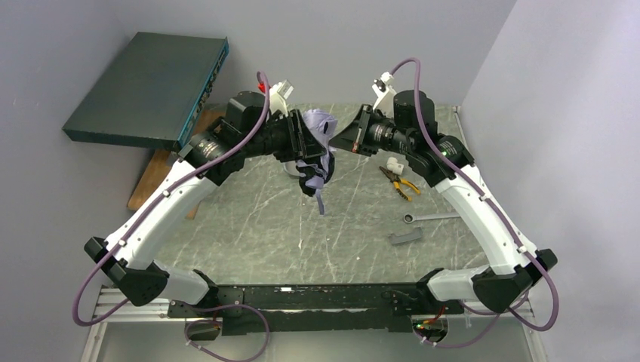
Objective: Open the umbrella
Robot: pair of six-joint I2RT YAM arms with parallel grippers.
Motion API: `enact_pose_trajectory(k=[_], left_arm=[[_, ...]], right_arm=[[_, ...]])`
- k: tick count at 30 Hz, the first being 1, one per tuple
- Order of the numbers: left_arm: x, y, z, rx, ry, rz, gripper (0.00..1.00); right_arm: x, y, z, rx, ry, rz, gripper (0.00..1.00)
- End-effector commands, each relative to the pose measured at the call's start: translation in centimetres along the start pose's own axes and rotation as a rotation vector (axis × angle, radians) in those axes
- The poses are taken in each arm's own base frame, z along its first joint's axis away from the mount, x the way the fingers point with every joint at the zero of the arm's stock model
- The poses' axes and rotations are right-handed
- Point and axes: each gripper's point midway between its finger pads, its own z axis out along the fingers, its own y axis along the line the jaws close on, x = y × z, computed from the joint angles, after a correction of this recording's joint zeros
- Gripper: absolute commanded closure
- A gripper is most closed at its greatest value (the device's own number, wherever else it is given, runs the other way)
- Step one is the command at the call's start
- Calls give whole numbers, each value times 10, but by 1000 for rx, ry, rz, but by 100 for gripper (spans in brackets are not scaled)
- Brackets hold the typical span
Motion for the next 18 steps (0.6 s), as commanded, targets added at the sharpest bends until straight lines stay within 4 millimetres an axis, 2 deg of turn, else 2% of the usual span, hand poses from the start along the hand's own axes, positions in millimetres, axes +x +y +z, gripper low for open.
enact_pose_trajectory(k=[1,6,12,15,18], left_arm=[[-29,-62,-25,221,-105,94,100],[-42,-69,-32,203,-139,125,100],[-52,-78,-42,208,-169,153,100],[-52,-80,-42,220,-167,151,100],[-49,-79,-41,228,-160,148,100]], right_arm=[[3,-15,2,100,25,-45,100],[21,-50,-3,287,112,-129,100],[47,-83,-5,393,184,-118,100],[54,-88,-3,386,189,-104,100],[50,-85,-4,379,169,-111,100]])
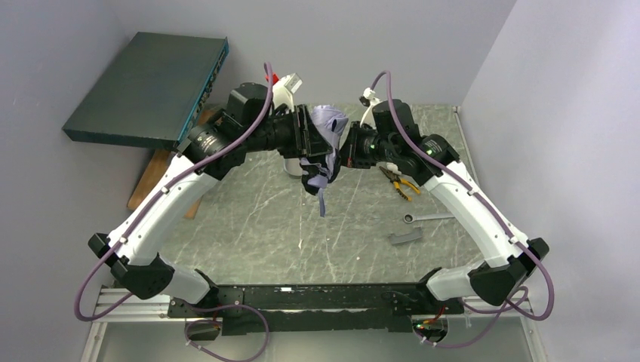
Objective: Open the umbrella
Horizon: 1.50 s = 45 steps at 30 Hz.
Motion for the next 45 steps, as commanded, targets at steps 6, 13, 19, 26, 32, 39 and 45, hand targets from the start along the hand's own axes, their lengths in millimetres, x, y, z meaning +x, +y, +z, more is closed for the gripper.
enact_pose_trajectory(k=[6,13,19,26,32,39,45], left_arm=[[-44,-47,-31,166,-186,87,100],[-43,-50,-34,186,-177,104,100],[-39,-54,-33,212,-153,129,100],[-31,-82,-36,388,-109,124,100],[-31,-149,-63,762,-8,128,100],[-19,-176,-86,999,129,134,100],[0,-171,-80,1017,261,108,100]], right_arm=[[3,-32,-14,131,-17,-7,100],[-12,-47,-37,177,-104,5,100],[-25,-48,-57,191,-159,-3,100],[-30,-43,-65,157,-220,12,100],[-53,-32,-65,92,-347,15,100],[-137,-18,-94,40,-666,-83,100],[-187,5,-126,-86,-918,-176,100]])
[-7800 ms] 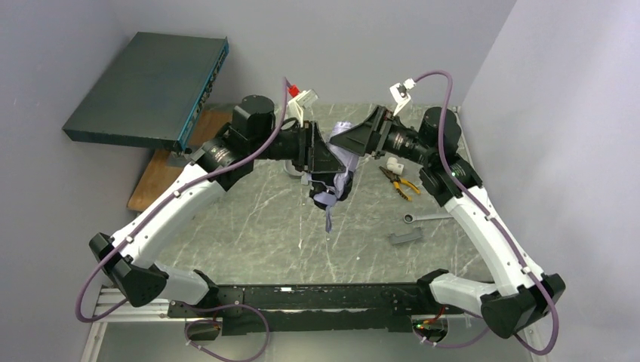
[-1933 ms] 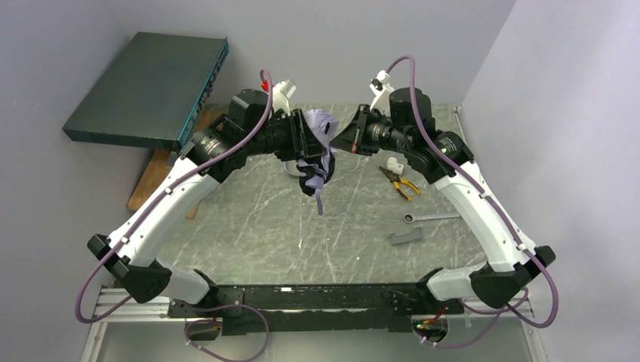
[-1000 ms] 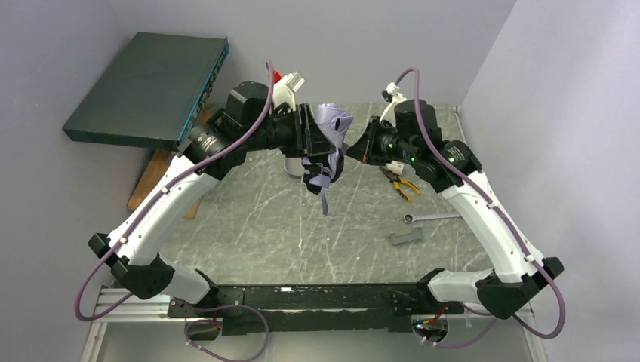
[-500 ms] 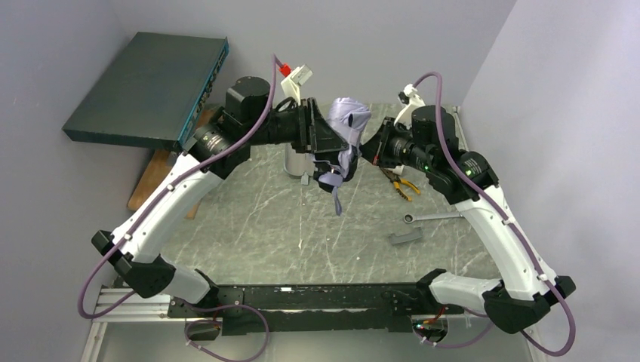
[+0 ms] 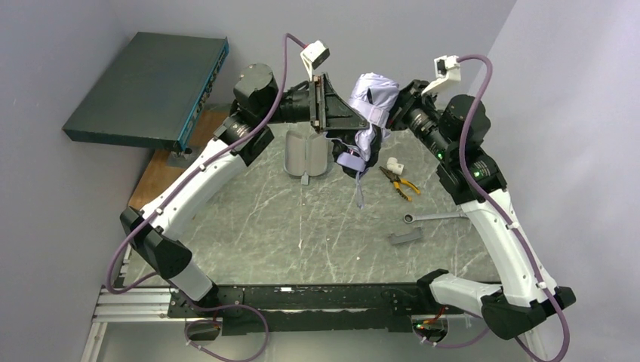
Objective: Open the umbrella
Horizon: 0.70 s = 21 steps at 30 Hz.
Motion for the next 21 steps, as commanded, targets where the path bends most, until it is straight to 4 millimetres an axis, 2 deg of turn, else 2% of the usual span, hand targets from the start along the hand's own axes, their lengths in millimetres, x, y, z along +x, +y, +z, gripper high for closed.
enact_pose_trajectory(k=[1,5,9,13,18,21], left_arm=[[43,-79,-22,226,203,112,100],[59,-66,-24,204,235,87,100],[79,-58,-23,201,330,55,100],[92,-45,-23,176,381,18,100],[101,-26,-24,109,400,-14,100],[99,-17,-22,58,381,-9,100]], right_arm=[[-66,-4,11,-30,-306,-101,100],[-95,8,4,-110,-481,-127,100],[-115,20,3,-155,-544,-152,100],[-130,30,-1,-184,-576,-182,100],[-147,41,-19,-207,-631,-192,100],[-155,48,-32,-215,-651,-187,100]])
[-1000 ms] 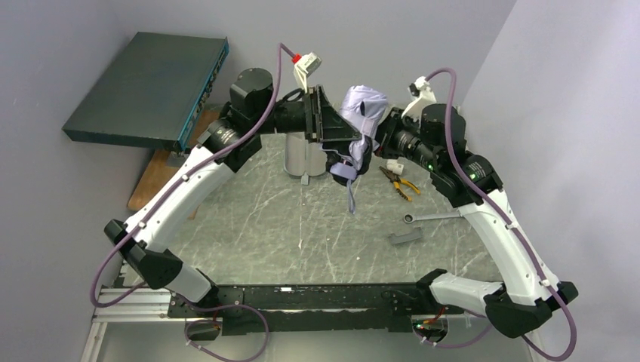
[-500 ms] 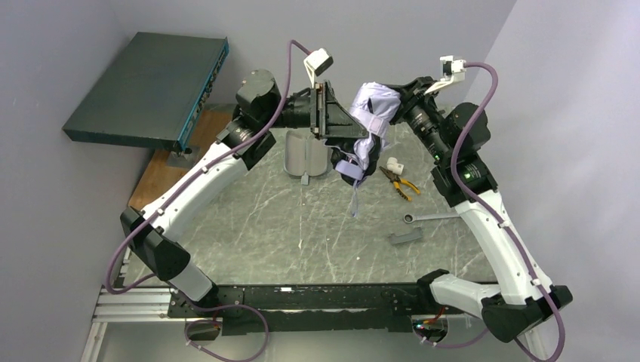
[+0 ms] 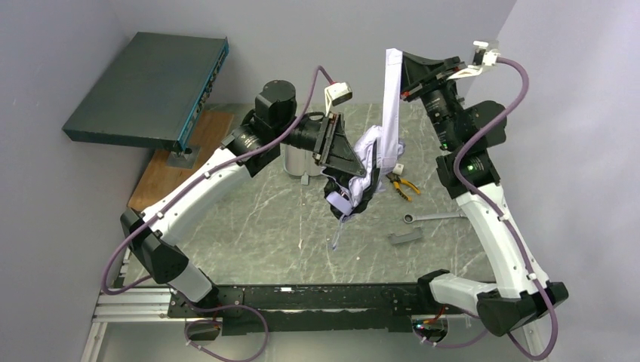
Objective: Open the umbrella
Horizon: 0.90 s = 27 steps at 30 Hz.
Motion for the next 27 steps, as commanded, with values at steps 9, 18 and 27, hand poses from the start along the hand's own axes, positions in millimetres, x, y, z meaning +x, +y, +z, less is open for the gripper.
enact_pose_trajectory(k=[9,18,27], left_arm=[[-21,-5,-31,-187,-155,124,100],[-47,3,-53,-272,-275,138,100],[-49,7,-55,-289,-300,126,100]], right_arm=[[-57,-13,-71,219,-93,-86,100],[1,-67,-148,599,163,25,0],[22,3,-112,230,290,228,1]])
